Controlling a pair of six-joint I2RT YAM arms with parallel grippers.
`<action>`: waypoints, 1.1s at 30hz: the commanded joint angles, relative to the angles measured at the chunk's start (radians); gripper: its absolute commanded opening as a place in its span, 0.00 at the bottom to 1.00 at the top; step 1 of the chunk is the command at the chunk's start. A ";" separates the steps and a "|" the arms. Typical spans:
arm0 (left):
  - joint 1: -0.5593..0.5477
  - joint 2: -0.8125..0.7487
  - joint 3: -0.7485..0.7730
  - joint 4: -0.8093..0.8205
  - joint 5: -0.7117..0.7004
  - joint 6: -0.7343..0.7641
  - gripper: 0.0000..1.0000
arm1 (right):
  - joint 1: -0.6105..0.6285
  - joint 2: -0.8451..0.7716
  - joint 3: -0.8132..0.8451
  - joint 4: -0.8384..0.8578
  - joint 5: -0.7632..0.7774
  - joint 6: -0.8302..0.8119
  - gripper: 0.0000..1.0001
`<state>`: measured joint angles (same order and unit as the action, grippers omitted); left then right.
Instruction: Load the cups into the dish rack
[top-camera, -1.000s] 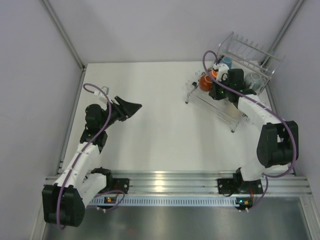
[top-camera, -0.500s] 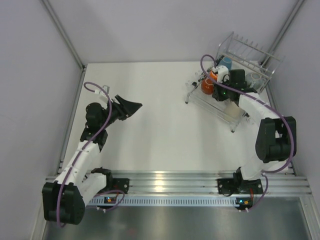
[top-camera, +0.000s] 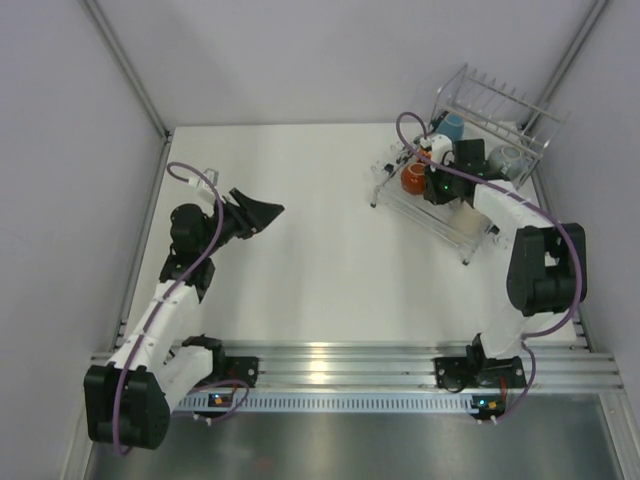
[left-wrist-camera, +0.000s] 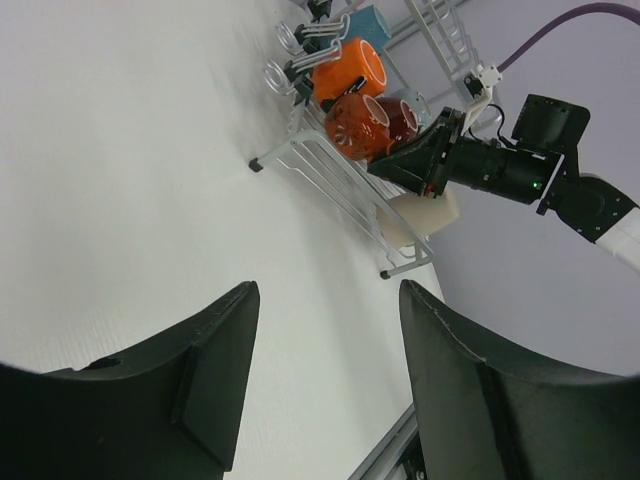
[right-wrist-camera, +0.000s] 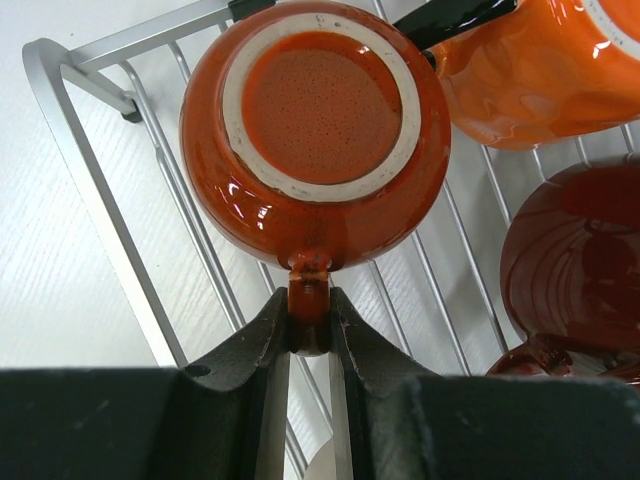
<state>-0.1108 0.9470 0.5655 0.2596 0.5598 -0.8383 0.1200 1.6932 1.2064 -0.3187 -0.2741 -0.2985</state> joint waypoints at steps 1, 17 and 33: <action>0.002 -0.007 0.048 0.009 0.005 0.021 0.64 | 0.010 -0.046 0.039 0.052 -0.016 -0.028 0.00; 0.002 -0.014 0.066 -0.016 -0.004 0.030 0.64 | 0.035 0.026 0.097 -0.046 0.013 -0.034 0.00; 0.002 -0.016 0.062 -0.014 -0.008 0.022 0.64 | 0.043 0.034 0.137 -0.125 0.095 -0.019 0.31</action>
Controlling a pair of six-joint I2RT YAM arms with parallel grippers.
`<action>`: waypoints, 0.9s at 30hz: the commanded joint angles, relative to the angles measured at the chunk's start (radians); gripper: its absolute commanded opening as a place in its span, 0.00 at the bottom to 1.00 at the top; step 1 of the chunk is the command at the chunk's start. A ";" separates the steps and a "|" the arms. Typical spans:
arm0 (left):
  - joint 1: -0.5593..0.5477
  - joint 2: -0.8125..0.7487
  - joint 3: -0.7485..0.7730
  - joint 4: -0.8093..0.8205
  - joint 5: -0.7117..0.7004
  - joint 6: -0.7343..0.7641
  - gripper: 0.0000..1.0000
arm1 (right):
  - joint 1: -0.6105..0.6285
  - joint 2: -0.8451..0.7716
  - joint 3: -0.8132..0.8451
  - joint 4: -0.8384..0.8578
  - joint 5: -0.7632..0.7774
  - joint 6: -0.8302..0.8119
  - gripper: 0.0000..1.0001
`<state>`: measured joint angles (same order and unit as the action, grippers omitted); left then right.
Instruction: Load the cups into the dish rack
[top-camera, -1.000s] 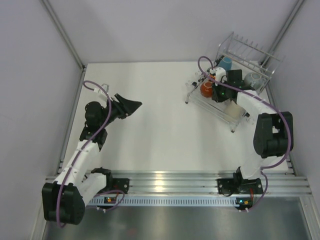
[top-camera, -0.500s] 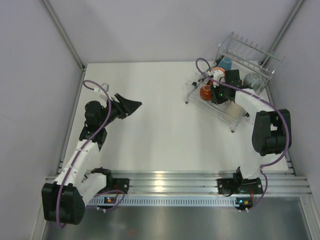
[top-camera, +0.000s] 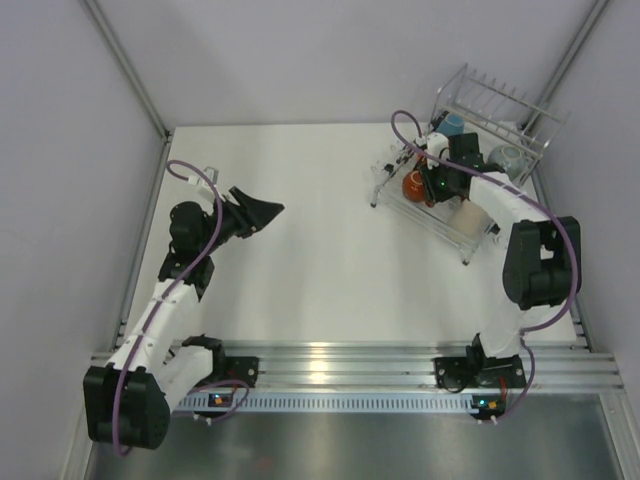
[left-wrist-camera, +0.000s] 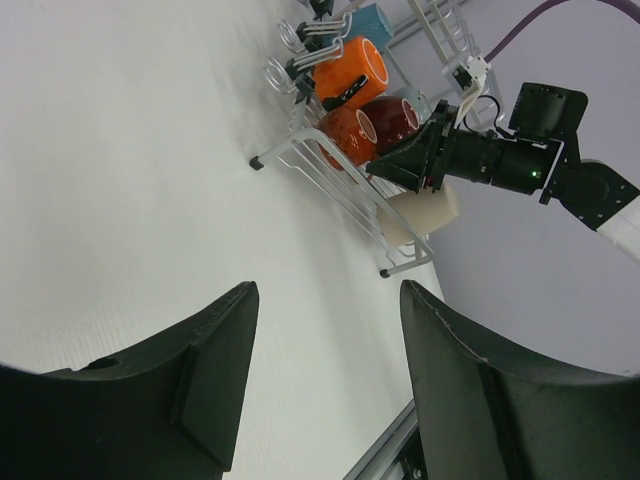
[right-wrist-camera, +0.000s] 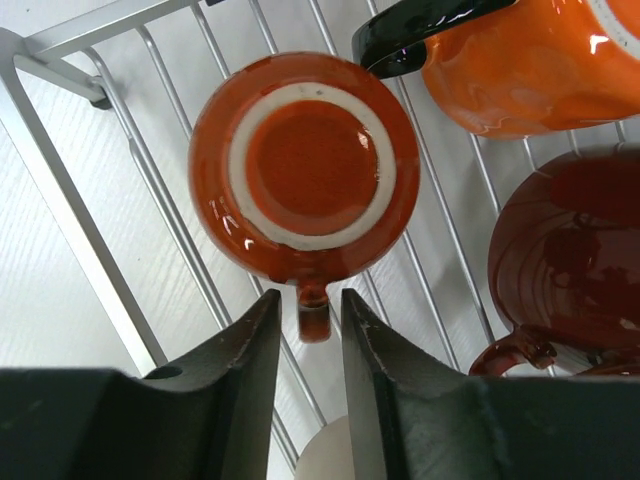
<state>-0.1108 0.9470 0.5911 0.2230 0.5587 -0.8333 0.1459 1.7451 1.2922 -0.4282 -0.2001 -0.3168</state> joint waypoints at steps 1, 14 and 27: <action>0.002 -0.017 0.036 0.022 -0.006 0.017 0.64 | 0.018 -0.019 0.050 -0.023 0.022 0.001 0.33; 0.002 -0.036 0.058 -0.019 -0.011 0.040 0.65 | 0.031 -0.194 0.119 -0.122 0.042 0.084 0.38; 0.002 -0.082 0.331 -0.388 -0.089 0.279 0.98 | 0.083 -0.580 0.007 0.130 -0.258 0.478 0.99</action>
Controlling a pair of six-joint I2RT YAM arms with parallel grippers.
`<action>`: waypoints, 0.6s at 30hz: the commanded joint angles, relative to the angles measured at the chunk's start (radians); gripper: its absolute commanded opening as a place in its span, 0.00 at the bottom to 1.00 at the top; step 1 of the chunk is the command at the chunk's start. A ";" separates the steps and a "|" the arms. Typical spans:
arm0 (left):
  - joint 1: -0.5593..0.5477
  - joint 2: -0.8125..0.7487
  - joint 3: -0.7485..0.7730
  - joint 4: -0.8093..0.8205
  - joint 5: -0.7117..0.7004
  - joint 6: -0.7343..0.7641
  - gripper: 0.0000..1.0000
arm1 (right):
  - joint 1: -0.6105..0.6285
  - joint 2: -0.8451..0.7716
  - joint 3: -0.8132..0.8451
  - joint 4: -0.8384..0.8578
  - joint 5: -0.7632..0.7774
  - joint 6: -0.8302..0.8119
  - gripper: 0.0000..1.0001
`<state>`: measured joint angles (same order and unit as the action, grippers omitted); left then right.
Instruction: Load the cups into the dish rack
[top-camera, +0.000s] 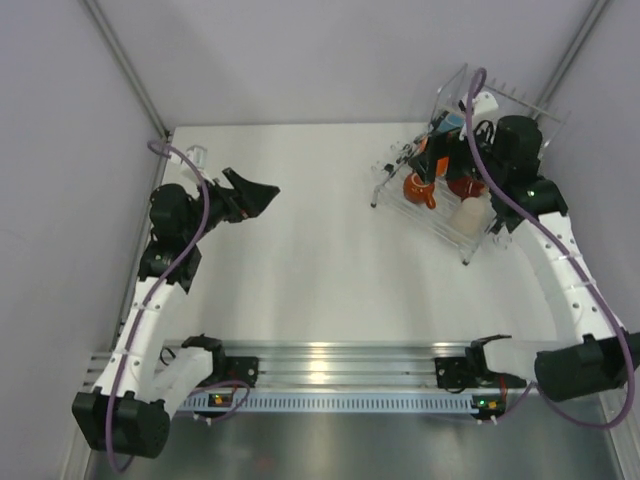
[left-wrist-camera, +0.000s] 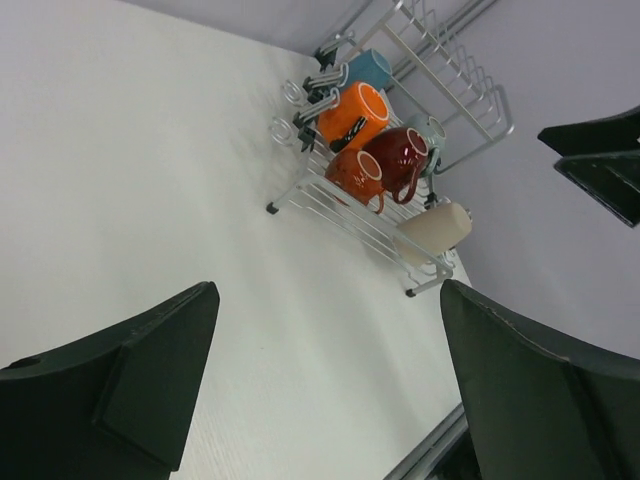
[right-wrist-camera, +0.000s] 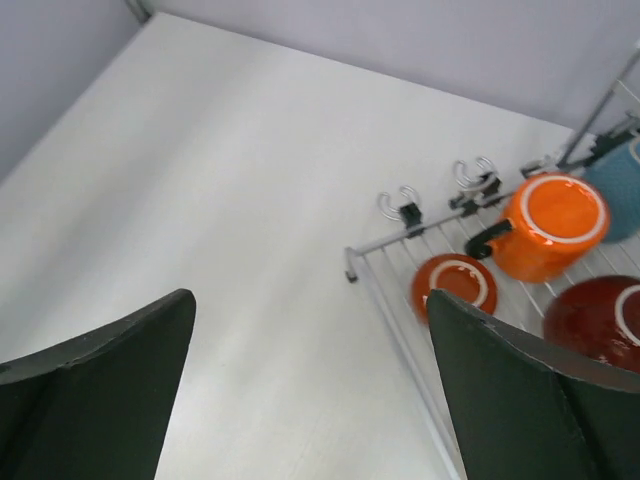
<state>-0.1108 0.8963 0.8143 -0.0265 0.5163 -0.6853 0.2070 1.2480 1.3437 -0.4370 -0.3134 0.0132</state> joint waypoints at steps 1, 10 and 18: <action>0.002 -0.030 0.167 -0.179 -0.077 0.156 0.98 | 0.026 -0.105 -0.060 0.171 -0.167 0.198 0.99; 0.002 -0.120 0.272 -0.274 -0.081 0.250 0.98 | 0.133 -0.292 -0.244 0.393 -0.044 0.453 0.99; 0.002 -0.223 0.273 -0.276 -0.015 0.211 0.98 | 0.181 -0.288 -0.273 0.291 0.170 0.496 0.99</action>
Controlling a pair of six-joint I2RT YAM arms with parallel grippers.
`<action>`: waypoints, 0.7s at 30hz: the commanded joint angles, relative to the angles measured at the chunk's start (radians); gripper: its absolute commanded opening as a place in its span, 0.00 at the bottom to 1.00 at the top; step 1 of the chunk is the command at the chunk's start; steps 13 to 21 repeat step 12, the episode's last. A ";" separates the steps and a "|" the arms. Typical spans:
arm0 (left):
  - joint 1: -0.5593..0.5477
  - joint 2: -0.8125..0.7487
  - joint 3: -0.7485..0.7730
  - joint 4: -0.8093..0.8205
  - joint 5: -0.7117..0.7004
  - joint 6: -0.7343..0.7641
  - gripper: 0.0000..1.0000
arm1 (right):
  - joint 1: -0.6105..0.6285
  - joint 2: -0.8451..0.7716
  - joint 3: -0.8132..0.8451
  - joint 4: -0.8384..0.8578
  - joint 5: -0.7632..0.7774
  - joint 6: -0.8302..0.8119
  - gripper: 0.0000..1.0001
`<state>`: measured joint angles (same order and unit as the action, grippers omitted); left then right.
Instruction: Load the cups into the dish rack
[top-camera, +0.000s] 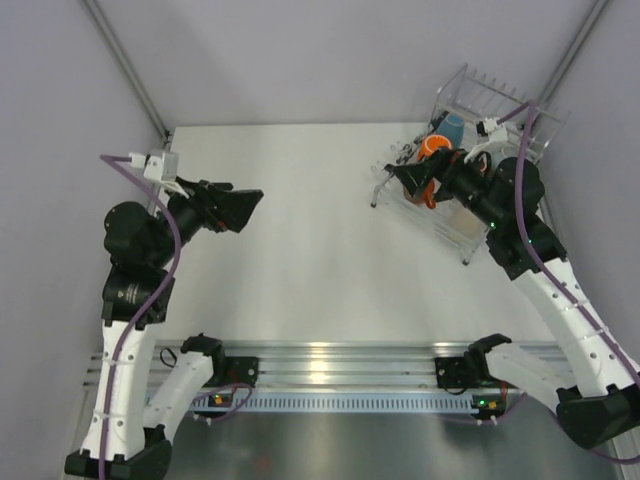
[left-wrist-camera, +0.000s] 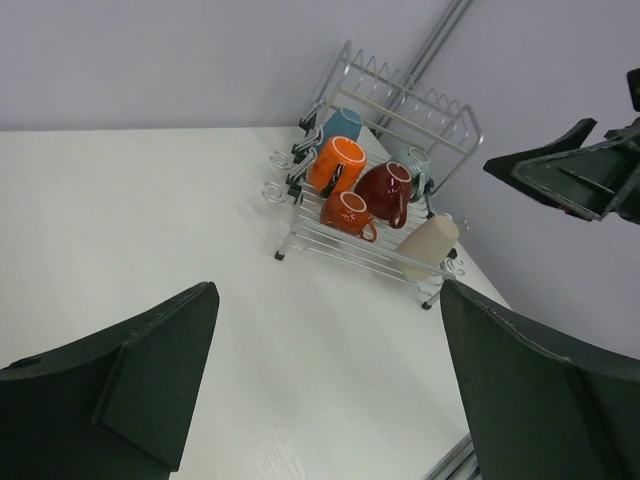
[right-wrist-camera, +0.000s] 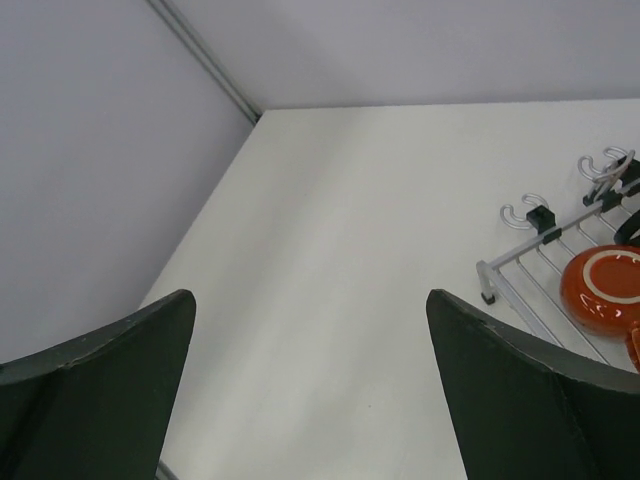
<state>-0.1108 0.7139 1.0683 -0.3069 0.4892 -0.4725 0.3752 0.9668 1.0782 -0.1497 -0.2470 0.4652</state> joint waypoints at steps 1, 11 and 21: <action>0.002 -0.050 0.015 0.005 0.006 0.000 0.98 | 0.014 -0.007 -0.011 0.002 0.107 0.044 0.99; 0.002 -0.077 -0.010 0.002 -0.011 -0.005 0.98 | 0.013 0.030 0.012 -0.063 0.103 0.016 0.99; 0.002 -0.077 -0.010 0.002 -0.011 -0.003 0.98 | 0.014 0.027 0.012 -0.067 0.101 0.015 1.00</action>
